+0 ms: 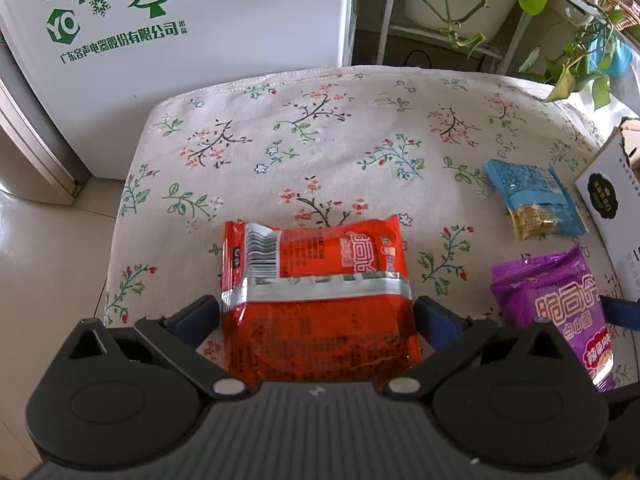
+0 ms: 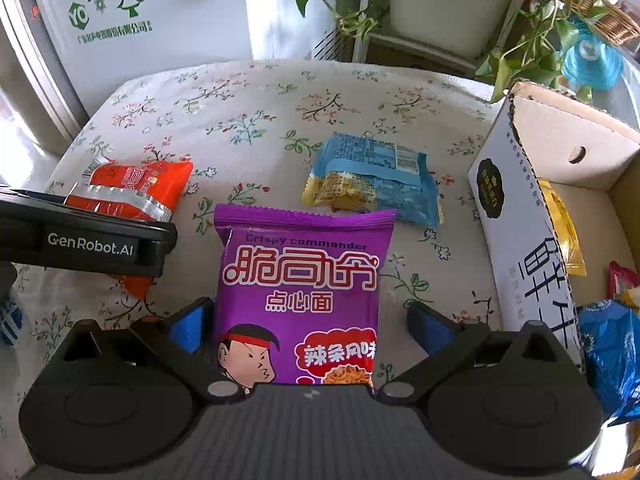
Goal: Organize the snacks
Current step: 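Lower the left tool onto the red packet while the right tool lowers onto the purple packet, then close the left tool on the red packet while the right tool grasps the purple packet, then carry both packets into the cardboard box and open both tools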
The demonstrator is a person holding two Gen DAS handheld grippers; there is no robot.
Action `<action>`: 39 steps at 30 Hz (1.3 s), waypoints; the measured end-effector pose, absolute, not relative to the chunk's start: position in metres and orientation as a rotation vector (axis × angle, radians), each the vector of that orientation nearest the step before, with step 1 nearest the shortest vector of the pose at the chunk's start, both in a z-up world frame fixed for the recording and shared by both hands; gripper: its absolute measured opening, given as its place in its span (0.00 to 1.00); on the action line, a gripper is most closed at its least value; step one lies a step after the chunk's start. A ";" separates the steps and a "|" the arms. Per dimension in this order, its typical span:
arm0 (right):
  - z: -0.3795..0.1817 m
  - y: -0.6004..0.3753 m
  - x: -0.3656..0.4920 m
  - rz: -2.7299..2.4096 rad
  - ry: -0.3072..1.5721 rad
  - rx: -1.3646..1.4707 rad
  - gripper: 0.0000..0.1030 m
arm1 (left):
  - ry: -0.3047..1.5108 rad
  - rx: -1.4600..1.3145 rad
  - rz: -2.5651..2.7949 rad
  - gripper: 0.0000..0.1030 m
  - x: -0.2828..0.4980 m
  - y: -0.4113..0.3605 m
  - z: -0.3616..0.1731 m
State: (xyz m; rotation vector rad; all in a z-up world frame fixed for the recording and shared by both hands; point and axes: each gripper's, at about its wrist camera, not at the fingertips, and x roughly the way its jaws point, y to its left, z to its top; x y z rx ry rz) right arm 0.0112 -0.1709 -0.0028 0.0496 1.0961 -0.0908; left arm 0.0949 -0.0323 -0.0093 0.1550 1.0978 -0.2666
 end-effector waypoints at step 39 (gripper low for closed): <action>0.081 -0.202 0.005 -0.061 0.861 0.186 0.71 | 0.870 0.065 -0.224 0.69 0.080 -0.035 0.067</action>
